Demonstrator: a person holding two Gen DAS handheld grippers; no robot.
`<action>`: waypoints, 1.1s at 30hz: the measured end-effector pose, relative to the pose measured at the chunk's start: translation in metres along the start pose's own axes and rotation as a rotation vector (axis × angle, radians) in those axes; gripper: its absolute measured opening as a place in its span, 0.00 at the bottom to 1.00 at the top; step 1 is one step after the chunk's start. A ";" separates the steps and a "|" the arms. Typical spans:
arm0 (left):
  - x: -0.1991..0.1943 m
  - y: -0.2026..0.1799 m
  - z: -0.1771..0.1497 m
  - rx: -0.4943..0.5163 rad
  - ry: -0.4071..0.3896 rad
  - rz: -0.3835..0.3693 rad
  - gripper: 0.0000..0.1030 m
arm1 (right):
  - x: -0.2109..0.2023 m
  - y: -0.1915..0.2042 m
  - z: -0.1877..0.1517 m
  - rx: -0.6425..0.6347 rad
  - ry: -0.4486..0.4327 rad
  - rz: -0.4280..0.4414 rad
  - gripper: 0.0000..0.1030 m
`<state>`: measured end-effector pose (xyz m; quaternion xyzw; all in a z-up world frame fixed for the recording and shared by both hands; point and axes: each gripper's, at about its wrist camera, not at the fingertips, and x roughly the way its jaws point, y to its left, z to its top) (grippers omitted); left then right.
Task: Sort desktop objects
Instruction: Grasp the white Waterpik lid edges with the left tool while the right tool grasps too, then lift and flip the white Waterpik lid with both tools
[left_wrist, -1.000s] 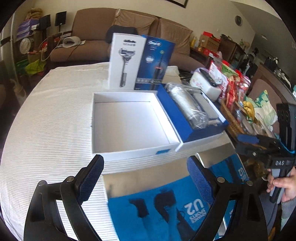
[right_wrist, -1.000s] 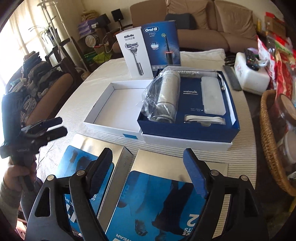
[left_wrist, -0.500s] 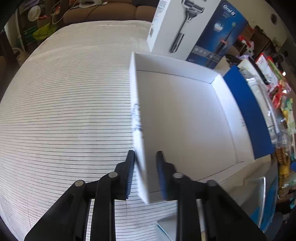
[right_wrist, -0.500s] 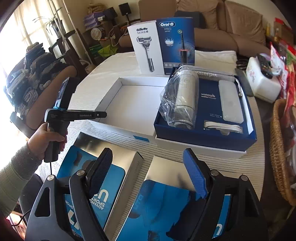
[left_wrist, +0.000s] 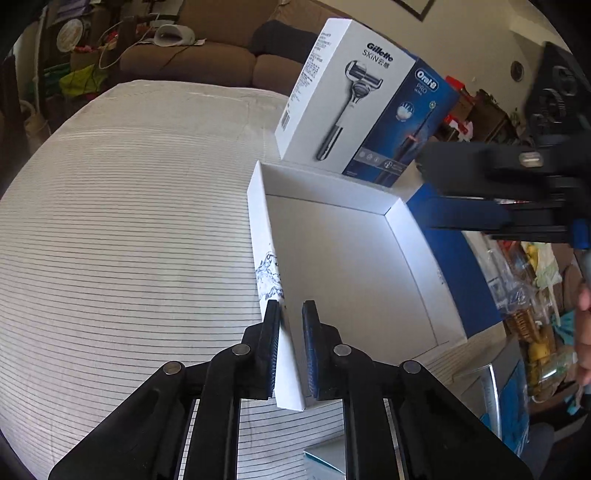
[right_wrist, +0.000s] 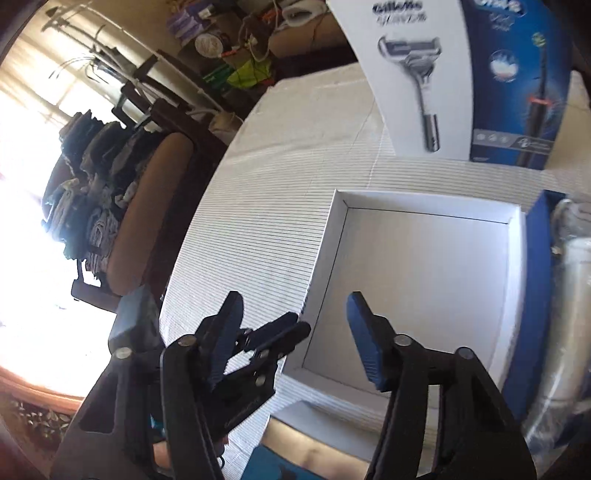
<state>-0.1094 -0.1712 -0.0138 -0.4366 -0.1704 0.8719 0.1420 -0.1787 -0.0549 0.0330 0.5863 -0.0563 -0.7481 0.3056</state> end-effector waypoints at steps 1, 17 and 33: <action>-0.002 0.001 0.002 -0.018 -0.003 -0.042 0.08 | 0.017 0.000 0.008 0.016 0.027 0.001 0.40; -0.046 0.044 0.017 -0.181 -0.067 -0.104 0.44 | 0.143 0.000 0.029 -0.018 0.221 -0.068 0.18; -0.011 0.021 0.027 -0.265 -0.066 -0.379 0.65 | -0.025 -0.041 -0.020 0.087 -0.163 0.565 0.07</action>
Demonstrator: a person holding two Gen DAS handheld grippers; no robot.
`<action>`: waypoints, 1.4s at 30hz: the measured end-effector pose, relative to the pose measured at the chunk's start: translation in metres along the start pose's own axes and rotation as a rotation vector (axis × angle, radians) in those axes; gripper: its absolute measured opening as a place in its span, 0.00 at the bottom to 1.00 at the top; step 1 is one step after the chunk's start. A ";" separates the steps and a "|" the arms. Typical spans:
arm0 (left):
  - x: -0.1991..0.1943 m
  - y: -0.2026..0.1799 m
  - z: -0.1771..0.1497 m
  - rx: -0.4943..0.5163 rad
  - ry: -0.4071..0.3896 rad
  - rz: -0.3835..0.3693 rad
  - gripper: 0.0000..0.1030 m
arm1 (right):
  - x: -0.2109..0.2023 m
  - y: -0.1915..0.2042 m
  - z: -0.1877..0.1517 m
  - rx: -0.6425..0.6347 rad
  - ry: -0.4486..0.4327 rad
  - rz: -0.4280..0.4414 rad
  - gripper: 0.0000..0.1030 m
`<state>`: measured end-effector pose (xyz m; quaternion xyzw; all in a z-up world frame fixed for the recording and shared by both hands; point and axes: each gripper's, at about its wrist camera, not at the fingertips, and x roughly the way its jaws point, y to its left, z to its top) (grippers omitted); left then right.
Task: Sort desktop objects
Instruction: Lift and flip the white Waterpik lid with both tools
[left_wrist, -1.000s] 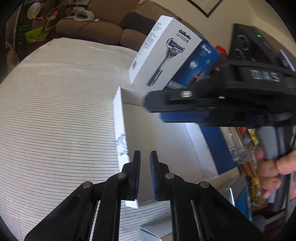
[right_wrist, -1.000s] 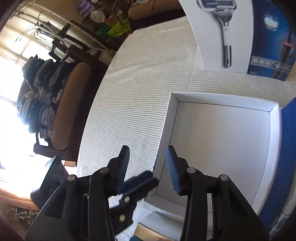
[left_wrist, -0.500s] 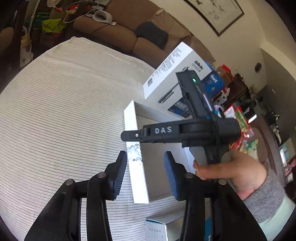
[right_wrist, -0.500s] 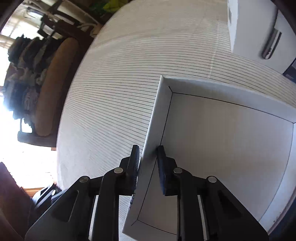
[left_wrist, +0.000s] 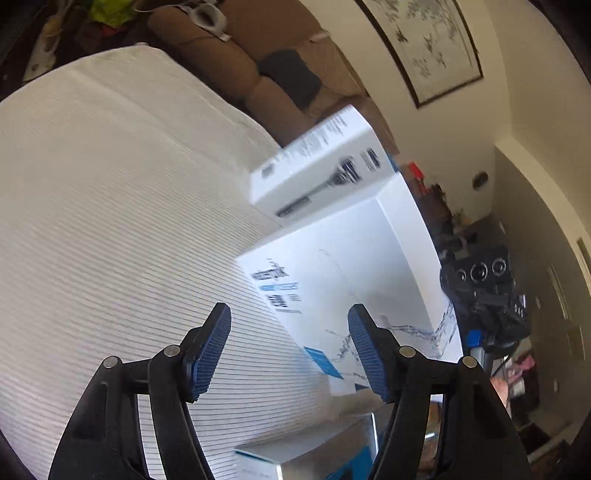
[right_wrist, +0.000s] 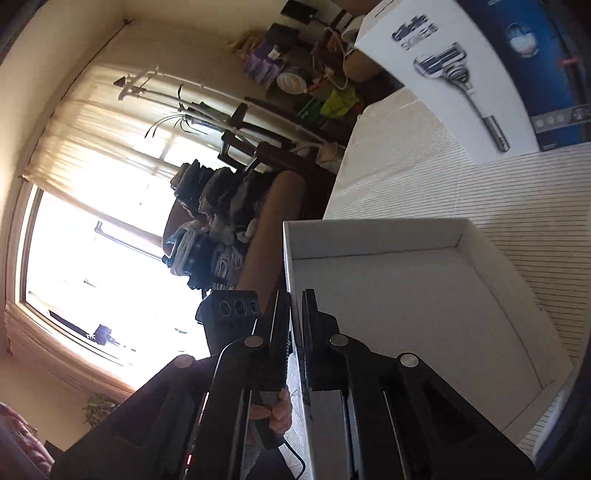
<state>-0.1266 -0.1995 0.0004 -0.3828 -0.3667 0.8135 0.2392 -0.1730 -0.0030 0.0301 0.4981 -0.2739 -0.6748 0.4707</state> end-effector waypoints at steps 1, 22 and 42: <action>0.013 -0.014 0.000 0.025 0.017 0.001 0.65 | -0.013 -0.002 0.002 0.002 -0.008 -0.003 0.09; 0.110 -0.024 0.015 -0.022 0.208 0.066 0.77 | -0.098 -0.014 0.024 -0.070 0.121 -0.513 0.28; 0.045 0.008 0.003 -0.183 0.173 -0.167 0.78 | -0.098 -0.047 -0.079 0.343 -0.337 0.382 0.25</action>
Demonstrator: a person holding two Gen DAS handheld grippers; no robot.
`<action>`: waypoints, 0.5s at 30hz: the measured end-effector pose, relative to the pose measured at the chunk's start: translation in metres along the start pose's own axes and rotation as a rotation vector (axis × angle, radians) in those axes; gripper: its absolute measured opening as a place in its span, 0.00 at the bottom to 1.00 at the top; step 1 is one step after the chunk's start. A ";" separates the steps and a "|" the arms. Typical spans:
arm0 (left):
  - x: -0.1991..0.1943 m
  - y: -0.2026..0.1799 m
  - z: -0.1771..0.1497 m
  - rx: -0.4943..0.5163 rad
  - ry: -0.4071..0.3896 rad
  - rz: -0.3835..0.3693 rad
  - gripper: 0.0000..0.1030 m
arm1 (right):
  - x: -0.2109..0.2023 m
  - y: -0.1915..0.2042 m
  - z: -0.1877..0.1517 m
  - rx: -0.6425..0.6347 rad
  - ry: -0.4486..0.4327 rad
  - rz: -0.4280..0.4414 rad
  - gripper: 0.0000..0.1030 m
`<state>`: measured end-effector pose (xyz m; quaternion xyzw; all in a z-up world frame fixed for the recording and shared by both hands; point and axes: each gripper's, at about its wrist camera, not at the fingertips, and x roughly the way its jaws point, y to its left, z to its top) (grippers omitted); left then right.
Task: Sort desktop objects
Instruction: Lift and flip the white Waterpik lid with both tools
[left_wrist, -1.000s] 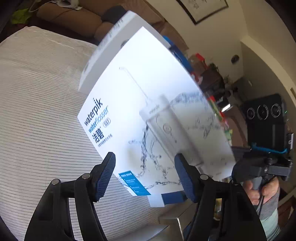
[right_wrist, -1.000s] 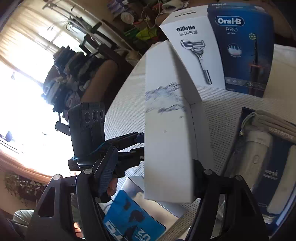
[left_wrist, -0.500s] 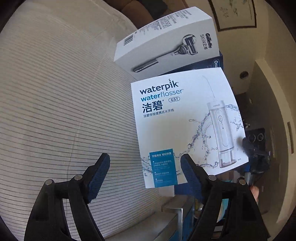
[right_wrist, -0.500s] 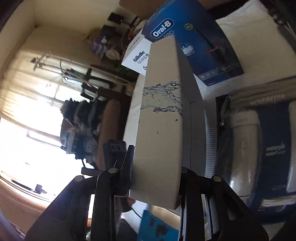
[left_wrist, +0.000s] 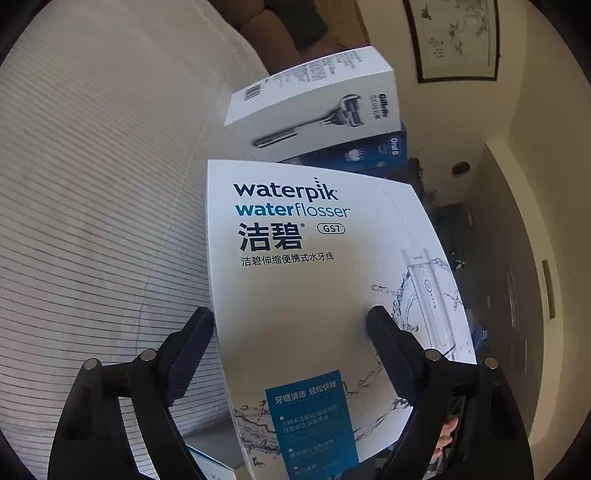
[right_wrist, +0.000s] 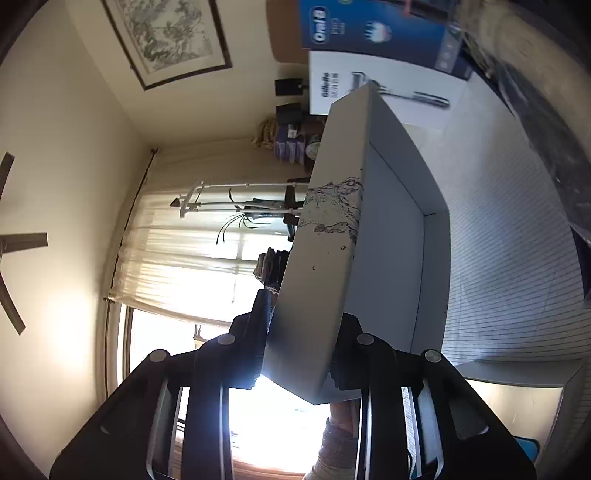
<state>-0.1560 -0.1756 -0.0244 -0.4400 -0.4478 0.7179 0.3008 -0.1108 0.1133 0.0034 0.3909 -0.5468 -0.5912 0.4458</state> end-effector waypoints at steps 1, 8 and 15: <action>-0.001 -0.010 0.002 0.014 -0.006 -0.006 0.75 | -0.002 0.011 0.004 -0.026 0.006 0.000 0.26; 0.026 -0.098 0.012 0.135 -0.005 -0.008 0.70 | -0.046 0.088 0.026 -0.189 0.031 -0.056 0.28; 0.087 -0.126 -0.011 0.176 0.066 0.046 0.70 | -0.134 0.089 0.053 -0.166 -0.041 -0.052 0.29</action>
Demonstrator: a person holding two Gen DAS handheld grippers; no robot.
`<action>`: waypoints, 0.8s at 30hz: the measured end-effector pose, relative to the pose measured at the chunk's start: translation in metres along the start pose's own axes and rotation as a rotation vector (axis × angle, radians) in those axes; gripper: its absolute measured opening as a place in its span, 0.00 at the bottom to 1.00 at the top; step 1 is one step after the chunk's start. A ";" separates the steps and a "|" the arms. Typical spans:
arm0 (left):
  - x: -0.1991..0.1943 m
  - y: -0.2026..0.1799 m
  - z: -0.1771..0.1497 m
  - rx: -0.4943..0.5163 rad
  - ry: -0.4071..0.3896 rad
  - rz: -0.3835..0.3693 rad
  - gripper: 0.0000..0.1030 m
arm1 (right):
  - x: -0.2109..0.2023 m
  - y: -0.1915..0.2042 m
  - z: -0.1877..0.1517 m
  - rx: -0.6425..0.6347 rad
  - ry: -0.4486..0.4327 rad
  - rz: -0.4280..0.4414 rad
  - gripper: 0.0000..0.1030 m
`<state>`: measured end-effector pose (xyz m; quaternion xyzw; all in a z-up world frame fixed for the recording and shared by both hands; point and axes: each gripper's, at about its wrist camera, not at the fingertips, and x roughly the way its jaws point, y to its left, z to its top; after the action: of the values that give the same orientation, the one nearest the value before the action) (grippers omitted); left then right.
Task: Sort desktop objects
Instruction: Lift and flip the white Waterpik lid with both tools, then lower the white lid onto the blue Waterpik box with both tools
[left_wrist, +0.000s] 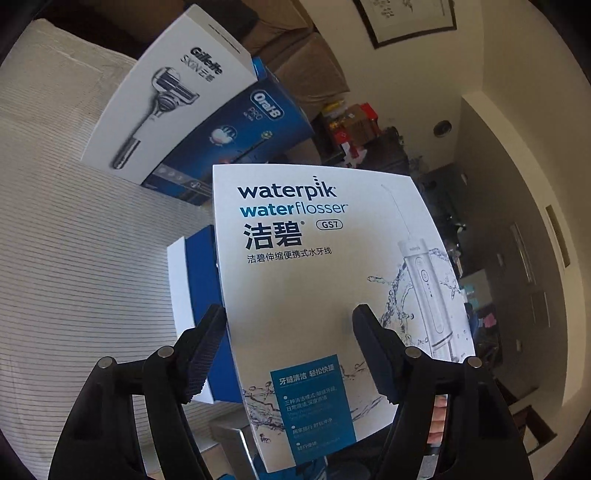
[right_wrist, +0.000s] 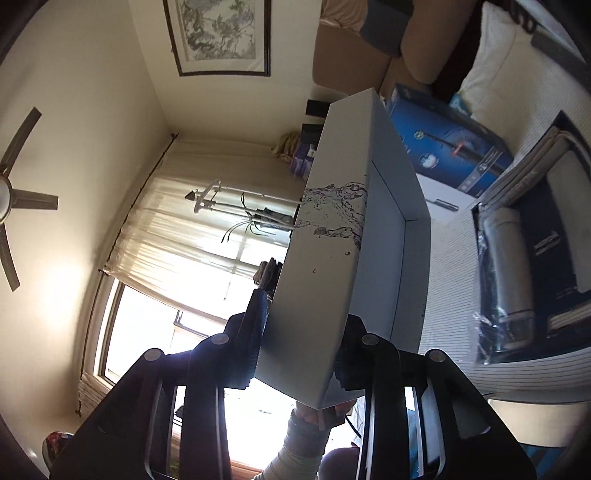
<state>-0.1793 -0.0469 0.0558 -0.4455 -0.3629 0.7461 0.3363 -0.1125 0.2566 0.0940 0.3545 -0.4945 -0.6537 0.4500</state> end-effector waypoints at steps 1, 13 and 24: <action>0.011 0.000 -0.003 -0.002 0.013 0.016 0.70 | -0.010 -0.009 0.003 0.015 -0.005 -0.001 0.29; 0.081 -0.034 -0.024 0.171 0.088 0.316 0.70 | -0.067 -0.105 0.023 0.025 0.052 -0.456 0.50; 0.087 -0.037 -0.025 0.232 0.093 0.416 0.76 | -0.064 -0.076 0.041 -0.165 0.112 -0.741 0.57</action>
<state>-0.1823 0.0498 0.0422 -0.5032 -0.1594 0.8145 0.2407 -0.1460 0.3383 0.0323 0.5068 -0.2532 -0.7893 0.2367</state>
